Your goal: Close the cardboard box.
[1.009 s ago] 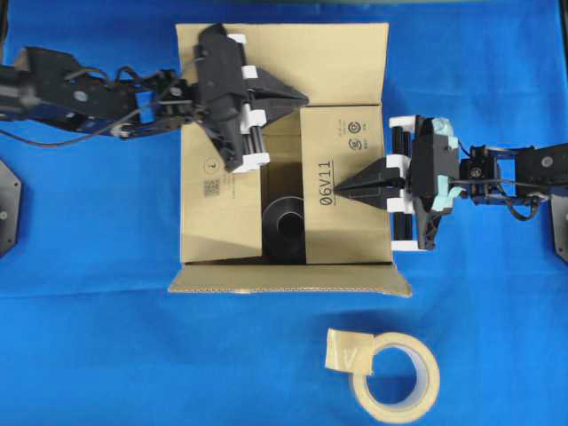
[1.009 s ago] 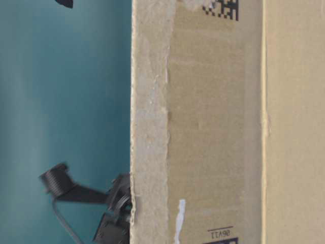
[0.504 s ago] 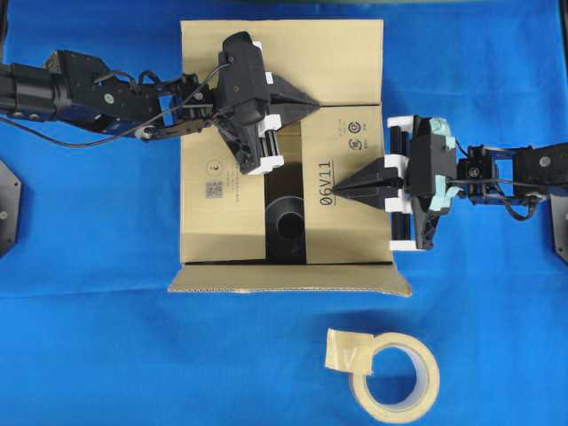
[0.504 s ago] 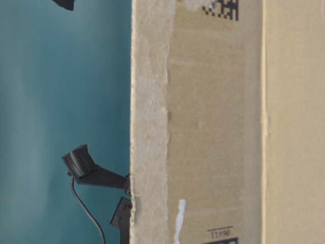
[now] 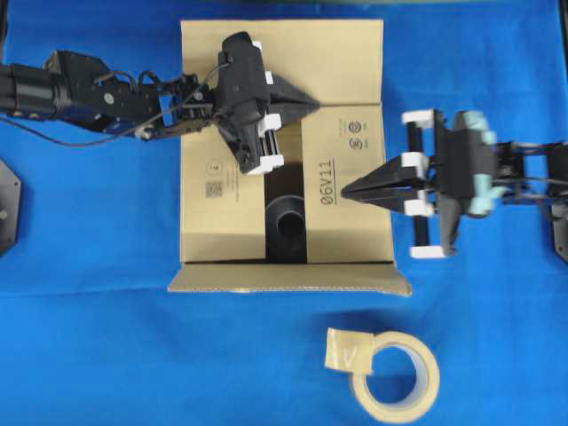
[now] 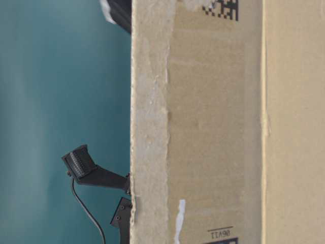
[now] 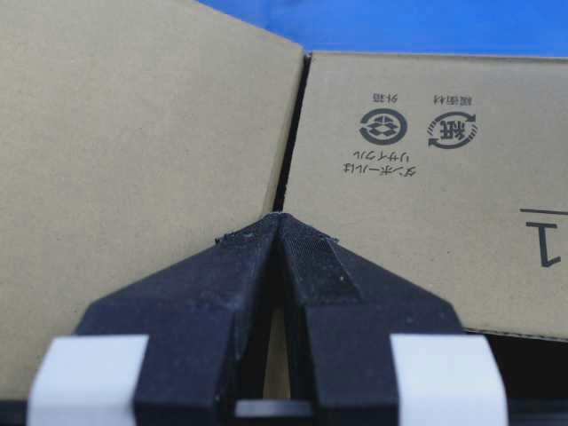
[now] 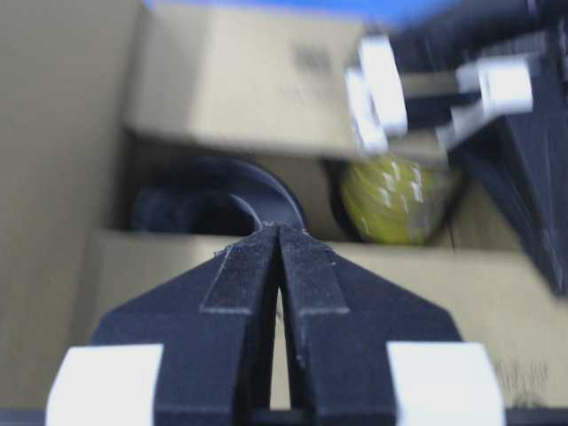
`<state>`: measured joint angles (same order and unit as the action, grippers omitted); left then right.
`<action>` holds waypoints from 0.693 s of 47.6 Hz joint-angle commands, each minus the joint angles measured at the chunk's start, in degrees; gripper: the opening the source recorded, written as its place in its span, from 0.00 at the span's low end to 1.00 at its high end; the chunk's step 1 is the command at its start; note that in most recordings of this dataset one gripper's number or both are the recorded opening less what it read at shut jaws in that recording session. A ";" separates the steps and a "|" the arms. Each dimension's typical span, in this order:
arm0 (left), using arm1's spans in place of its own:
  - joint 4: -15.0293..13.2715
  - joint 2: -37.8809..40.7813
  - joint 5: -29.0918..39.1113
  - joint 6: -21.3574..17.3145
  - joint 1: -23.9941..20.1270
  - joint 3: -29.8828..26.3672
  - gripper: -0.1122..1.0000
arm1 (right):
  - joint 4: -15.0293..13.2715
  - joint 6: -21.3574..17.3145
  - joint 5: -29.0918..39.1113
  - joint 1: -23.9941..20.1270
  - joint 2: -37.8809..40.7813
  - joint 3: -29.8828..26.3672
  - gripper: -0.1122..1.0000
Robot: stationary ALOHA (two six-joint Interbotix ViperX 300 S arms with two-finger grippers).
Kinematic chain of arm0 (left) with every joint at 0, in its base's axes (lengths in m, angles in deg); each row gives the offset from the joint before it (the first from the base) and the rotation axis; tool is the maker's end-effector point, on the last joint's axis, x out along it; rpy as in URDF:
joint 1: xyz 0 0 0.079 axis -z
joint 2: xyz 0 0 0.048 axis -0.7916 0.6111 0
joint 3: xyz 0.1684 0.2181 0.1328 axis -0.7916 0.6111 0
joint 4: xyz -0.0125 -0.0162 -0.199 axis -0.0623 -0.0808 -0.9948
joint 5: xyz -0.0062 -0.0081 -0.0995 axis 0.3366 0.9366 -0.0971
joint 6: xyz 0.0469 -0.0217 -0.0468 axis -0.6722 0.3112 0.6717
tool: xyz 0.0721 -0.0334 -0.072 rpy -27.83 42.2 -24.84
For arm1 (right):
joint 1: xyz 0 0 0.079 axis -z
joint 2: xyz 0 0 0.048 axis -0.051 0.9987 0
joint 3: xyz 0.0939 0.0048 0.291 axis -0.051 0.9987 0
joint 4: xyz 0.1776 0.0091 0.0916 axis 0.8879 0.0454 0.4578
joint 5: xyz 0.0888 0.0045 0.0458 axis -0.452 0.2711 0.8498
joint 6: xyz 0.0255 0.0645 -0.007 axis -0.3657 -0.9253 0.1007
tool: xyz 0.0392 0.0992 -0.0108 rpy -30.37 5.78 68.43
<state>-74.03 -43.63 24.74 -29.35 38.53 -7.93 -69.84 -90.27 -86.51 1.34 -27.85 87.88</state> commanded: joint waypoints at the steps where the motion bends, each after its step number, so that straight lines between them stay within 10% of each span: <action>1: -0.09 -1.05 -0.18 0.09 0.18 -0.44 0.10 | 0.18 -0.09 0.09 -2.29 -3.96 -0.79 0.10; 33: -0.09 -0.88 -0.26 0.26 0.44 -0.44 0.10 | 0.18 0.09 -1.76 -21.45 -1.05 2.81 0.10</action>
<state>-74.03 -43.63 24.74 -29.18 38.71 -7.93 -69.84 -90.27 -86.95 -19.75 -30.31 90.96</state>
